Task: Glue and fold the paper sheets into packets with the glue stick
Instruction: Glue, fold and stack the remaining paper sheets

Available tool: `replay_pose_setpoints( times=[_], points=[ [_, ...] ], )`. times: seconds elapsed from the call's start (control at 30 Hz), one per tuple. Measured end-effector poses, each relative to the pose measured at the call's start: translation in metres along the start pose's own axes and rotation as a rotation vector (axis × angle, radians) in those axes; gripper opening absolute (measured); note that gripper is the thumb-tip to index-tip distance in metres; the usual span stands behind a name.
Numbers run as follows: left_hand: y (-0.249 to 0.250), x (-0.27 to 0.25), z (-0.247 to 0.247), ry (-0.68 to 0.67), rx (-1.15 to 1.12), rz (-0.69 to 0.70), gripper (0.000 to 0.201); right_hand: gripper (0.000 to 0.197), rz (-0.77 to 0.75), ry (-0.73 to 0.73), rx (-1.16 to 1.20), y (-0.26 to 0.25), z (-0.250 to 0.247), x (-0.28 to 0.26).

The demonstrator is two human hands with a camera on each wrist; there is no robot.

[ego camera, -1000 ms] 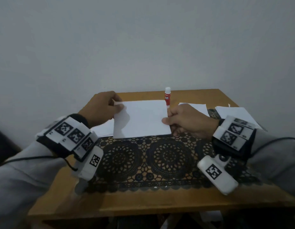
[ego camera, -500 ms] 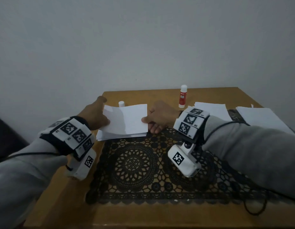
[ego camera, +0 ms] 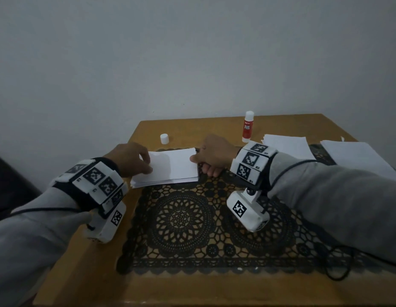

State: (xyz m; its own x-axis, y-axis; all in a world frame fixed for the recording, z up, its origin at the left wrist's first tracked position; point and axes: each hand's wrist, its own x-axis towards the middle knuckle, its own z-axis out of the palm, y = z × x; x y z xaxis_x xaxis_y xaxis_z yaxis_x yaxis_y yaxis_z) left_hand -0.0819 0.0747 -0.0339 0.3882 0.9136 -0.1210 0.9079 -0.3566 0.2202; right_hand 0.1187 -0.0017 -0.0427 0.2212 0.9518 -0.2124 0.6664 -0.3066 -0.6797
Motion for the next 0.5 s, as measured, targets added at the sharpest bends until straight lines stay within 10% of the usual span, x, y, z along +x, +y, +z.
replay_pose_setpoints(
  times=[0.33, 0.5],
  points=[
    [0.019, -0.018, 0.004, 0.017, 0.118, 0.01, 0.029, 0.019, -0.39, 0.361, -0.313, 0.056, -0.053, -0.062],
    [0.062, -0.025, 0.006, 0.203, 0.021, 0.24, 0.028, 0.02, -0.308, 0.476, -0.524, 0.104, -0.099, -0.079]
  ],
)
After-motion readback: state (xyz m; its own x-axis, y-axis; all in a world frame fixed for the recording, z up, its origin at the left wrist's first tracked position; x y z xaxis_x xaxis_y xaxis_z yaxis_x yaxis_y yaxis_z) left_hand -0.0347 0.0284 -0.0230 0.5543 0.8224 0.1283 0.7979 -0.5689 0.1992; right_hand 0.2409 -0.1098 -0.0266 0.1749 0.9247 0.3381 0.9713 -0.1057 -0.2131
